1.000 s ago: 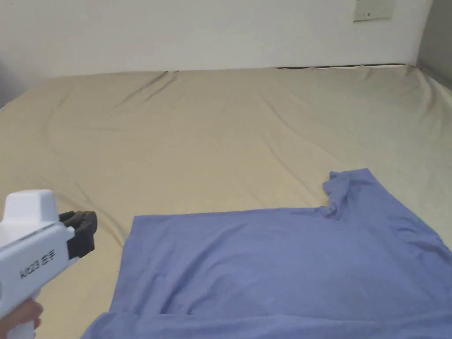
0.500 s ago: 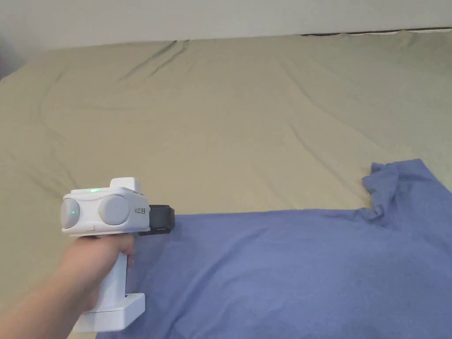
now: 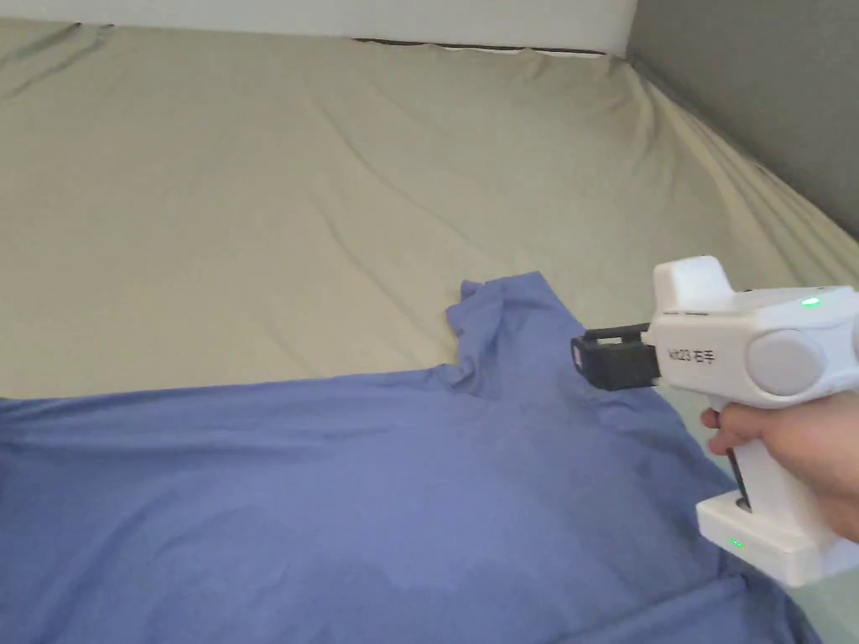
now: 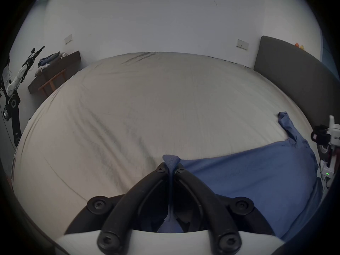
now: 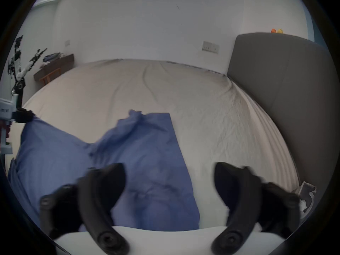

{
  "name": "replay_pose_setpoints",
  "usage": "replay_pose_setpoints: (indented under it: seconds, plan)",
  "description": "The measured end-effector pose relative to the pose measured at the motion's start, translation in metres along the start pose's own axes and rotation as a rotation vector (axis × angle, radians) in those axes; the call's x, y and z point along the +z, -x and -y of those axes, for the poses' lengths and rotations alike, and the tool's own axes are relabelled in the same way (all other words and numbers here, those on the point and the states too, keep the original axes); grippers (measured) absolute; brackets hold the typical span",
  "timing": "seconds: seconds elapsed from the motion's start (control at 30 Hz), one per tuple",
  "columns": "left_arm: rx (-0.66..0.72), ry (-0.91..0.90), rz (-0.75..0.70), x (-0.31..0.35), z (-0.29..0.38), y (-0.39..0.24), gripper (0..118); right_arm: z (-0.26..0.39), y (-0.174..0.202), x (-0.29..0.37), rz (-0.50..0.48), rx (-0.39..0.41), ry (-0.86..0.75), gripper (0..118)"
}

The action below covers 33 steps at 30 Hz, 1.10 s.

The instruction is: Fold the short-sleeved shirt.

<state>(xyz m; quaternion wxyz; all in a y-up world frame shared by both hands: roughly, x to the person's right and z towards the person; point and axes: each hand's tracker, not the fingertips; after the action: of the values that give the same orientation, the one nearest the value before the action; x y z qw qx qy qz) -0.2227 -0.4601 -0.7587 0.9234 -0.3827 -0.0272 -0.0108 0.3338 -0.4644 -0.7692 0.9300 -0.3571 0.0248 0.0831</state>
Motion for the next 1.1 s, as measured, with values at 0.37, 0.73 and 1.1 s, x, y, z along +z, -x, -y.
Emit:
replay_pose_setpoints:
  seconds: [0.37, 0.73, 1.1]
  plan:
    - [-0.016, 0.008, 0.021, 0.025, 0.005, 0.003, 1, 0.006, -0.002, -0.016, -0.154, -0.119, 0.158, 0]
    - [-0.039, -0.121, 0.082, 0.153, 0.017, 0.022, 1, 0.001, -0.013, 0.154, -0.154, -0.104, -0.066, 0]
    - [-0.015, -0.113, 0.176, 0.248, 0.126, 0.041, 1, 0.128, -0.003, 0.280, -0.197, -0.049, -0.045, 0]
